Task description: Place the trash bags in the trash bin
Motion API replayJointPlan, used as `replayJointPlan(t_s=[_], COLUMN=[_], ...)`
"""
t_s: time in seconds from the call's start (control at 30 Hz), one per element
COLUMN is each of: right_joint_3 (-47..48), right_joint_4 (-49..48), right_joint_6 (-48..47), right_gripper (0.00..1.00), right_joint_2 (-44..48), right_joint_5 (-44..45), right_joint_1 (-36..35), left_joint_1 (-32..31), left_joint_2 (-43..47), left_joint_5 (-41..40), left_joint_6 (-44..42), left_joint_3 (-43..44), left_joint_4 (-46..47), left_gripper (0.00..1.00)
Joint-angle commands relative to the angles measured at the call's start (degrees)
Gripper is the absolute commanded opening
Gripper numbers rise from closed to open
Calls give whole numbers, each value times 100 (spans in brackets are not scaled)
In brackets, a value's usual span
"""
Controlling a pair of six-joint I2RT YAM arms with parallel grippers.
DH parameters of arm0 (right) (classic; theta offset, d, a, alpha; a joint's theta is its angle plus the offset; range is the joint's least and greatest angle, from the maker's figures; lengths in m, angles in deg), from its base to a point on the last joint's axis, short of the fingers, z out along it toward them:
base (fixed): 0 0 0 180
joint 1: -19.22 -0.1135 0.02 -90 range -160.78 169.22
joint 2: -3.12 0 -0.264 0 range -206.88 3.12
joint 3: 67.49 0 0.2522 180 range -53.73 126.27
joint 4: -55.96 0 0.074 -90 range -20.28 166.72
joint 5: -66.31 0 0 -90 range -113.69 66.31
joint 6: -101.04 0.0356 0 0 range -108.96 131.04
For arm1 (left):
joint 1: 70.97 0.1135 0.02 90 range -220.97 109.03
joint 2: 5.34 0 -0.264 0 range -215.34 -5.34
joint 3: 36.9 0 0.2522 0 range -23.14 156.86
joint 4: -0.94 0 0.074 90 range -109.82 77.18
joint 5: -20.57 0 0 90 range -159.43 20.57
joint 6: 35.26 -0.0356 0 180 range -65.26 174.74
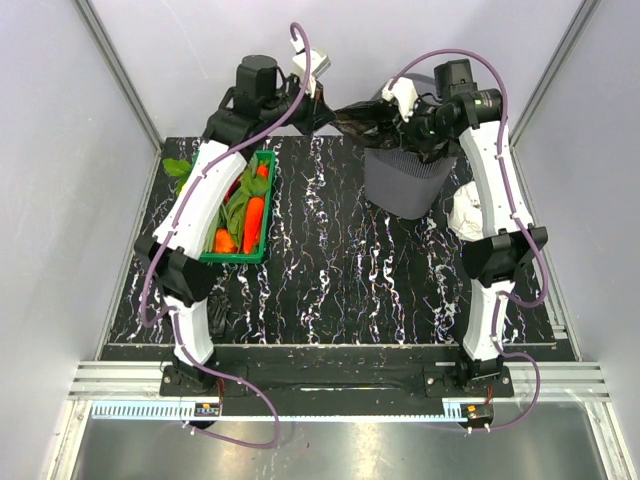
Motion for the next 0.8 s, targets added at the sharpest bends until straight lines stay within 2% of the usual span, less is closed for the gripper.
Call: replayJointPlan(t_s=[0.0,0.13,0.27,0.43,0.57,0.77], right_joint_3=[261,200,-334,-1494,-2776,-4439], right_joint_4=[588,878,941,440,-113,-1019], right_joint_6=[8,78,218,499,798,1097], right_gripper=[6,6,7,7,7,7], right_joint_2=[458,748,1231,2083,2769,3631], right_joint_5=[-427,-611,-734,-603,-506,135], right_joint_1=[-337,-609,-1100,-1725,-2190,-2815], left_joint_1=[21,29,29,38,29,21], left_joint_2=[667,1079,1633,2178,2582,3075], left_joint_5=[-49,-172,-260,-497,-357,-278], left_joint_6=[-302,-443,-557,-847,-1076,-1181], left_joint_3=[208,-116,-740,-1364,-1987,-2709], left_joint_4=[-194,-388,-537,-914,-1126,-1232], left_gripper=[0,0,0,0,0,0])
